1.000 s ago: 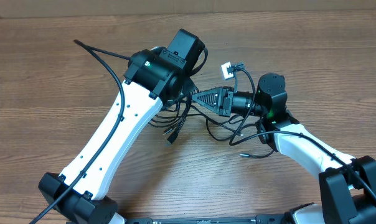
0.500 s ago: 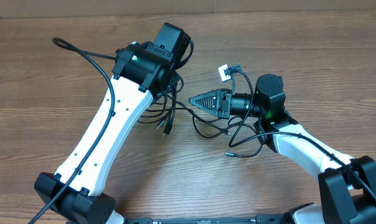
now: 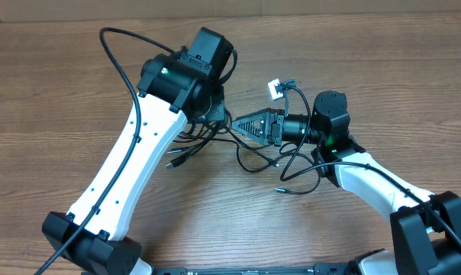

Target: Untangle cables

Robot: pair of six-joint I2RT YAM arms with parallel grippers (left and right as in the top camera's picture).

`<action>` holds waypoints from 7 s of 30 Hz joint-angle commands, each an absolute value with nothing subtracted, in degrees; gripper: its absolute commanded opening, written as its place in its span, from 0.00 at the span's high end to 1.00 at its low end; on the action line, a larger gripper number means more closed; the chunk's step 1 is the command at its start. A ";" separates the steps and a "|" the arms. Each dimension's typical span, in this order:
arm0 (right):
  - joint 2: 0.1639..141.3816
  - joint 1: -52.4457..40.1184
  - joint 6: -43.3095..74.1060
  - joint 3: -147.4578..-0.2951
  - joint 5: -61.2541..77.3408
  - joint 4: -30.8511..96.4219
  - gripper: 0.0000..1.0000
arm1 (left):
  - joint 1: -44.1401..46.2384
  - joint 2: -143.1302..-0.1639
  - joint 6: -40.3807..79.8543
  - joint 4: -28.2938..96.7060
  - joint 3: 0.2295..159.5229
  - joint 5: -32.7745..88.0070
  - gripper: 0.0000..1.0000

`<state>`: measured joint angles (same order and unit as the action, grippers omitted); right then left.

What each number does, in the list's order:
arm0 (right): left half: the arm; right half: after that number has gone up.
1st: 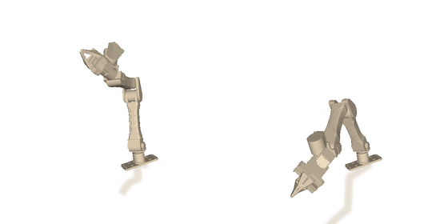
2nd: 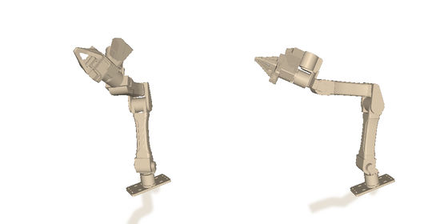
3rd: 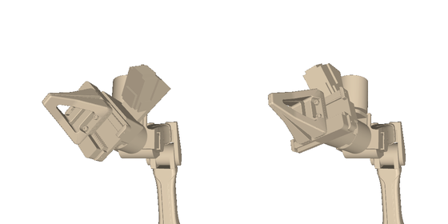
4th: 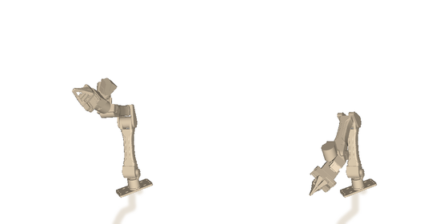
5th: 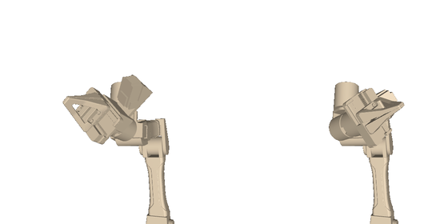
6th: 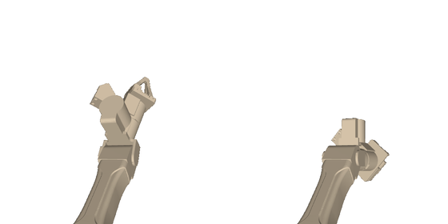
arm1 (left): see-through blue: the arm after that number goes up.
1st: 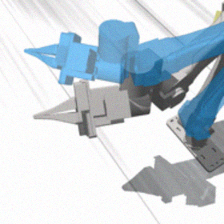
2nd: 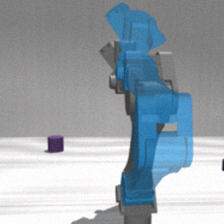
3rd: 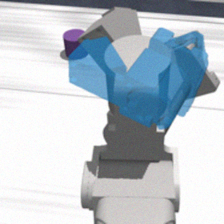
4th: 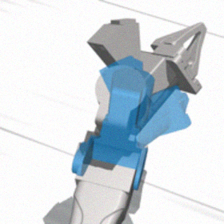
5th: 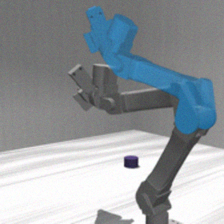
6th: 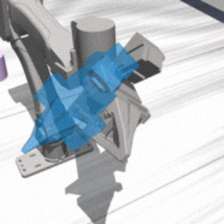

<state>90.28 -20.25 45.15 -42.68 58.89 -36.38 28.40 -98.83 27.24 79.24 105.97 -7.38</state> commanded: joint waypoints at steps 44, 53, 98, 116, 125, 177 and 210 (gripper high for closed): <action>89.71 -20.25 44.47 -42.83 58.78 -36.53 0.96 | 32.08 -99.13 59.33 82.94 106.10 -15.49 0.95; 89.71 -20.25 44.47 -42.81 59.18 -36.51 0.96 | 31.68 -99.13 76.23 86.19 106.10 -16.75 0.96; 89.71 -20.25 33.93 -42.83 56.53 -47.48 0.52 | 30.57 -100.01 32.71 84.86 106.10 -7.20 0.96; 89.71 -24.21 32.71 -42.83 56.60 -43.35 0.57 | 31.53 -100.12 36.05 82.21 106.10 -5.89 0.96; 89.71 -24.43 32.69 -42.83 56.40 -42.17 0.59 | 31.55 -100.12 36.82 81.43 106.10 -5.54 0.96; 89.71 -26.61 32.58 -42.83 55.24 -36.53 0.96 | 32.75 -100.14 37.80 75.68 106.10 -9.96 0.95; 89.71 -26.50 48.21 -42.83 42.65 -37.17 0.96 | 32.60 -100.14 97.73 96.66 106.10 -27.66 0.80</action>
<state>90.28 -27.09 47.90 -42.68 44.49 -37.01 33.01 -100.01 95.66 95.96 106.00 -23.53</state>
